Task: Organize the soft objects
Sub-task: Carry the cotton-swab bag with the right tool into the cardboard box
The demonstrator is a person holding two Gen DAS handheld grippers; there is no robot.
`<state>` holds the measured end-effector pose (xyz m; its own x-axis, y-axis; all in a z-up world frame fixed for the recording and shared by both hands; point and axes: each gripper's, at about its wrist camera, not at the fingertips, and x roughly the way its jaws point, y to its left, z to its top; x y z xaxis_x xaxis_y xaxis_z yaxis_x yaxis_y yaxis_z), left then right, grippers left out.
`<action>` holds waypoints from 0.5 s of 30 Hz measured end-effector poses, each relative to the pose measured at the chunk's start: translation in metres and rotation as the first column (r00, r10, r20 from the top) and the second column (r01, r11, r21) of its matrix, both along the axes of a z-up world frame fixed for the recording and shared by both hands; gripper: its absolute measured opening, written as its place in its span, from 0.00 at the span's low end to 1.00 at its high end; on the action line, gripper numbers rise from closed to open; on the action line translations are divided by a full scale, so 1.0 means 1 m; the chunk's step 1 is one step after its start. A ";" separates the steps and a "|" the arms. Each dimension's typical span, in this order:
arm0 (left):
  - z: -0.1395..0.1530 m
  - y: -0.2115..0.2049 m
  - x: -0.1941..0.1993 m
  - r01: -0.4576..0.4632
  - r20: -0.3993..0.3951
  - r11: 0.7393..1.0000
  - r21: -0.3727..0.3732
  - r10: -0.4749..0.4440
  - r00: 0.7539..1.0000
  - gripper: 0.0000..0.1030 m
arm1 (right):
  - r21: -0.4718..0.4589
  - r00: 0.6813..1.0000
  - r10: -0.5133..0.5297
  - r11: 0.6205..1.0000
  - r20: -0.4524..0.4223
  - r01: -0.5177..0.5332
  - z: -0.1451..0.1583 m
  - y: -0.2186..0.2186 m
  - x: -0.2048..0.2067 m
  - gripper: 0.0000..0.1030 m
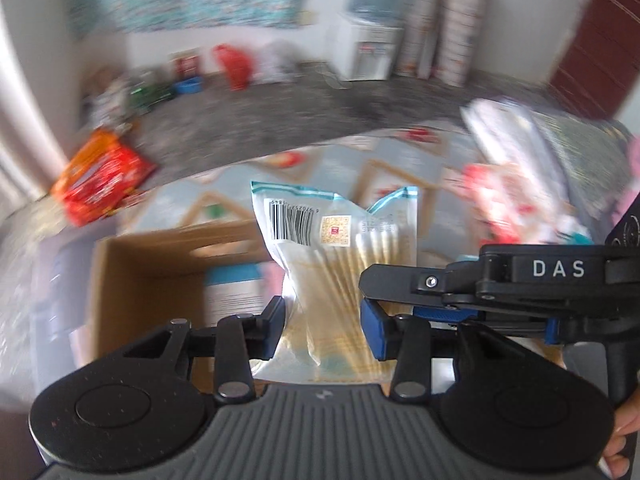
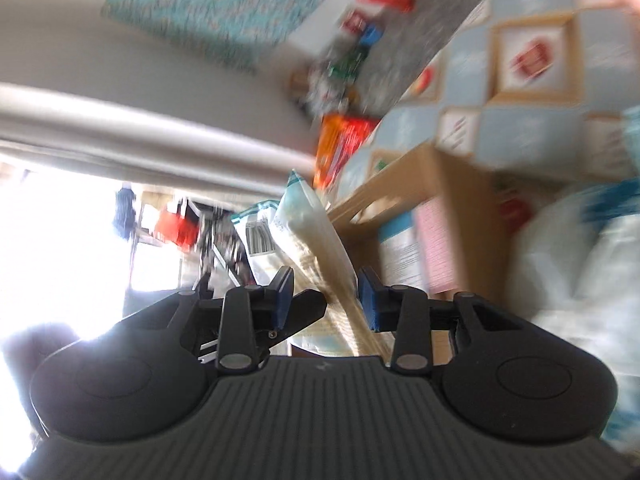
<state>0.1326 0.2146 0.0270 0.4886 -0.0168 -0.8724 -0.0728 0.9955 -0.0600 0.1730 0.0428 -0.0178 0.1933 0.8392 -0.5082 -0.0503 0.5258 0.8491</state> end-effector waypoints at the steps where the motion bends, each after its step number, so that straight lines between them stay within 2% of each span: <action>1: -0.005 0.016 0.000 -0.028 0.000 1.000 0.002 0.028 1.000 0.41 | -0.005 1.000 0.014 1.000 -0.008 -0.015 -0.004 0.018 0.003 0.33; 6: -0.039 0.086 0.006 -0.145 -0.018 0.989 -0.010 0.144 0.989 0.41 | -0.051 0.997 0.063 0.997 -0.043 -0.065 -0.032 0.090 0.012 0.33; 9: -0.059 0.109 0.012 -0.175 -0.028 0.984 0.028 0.176 0.984 0.41 | -0.077 0.996 0.068 0.994 -0.053 -0.072 -0.053 0.125 0.021 0.33; 12: -0.075 0.125 0.012 -0.196 -0.028 0.979 0.060 0.198 0.980 0.49 | -0.101 0.996 0.048 0.993 -0.069 -0.055 -0.080 0.139 0.026 0.33; 15: -0.089 0.126 0.009 -0.189 -0.051 0.978 0.089 0.194 0.980 0.51 | -0.149 0.995 0.022 0.988 -0.096 -0.036 -0.102 0.145 0.026 0.33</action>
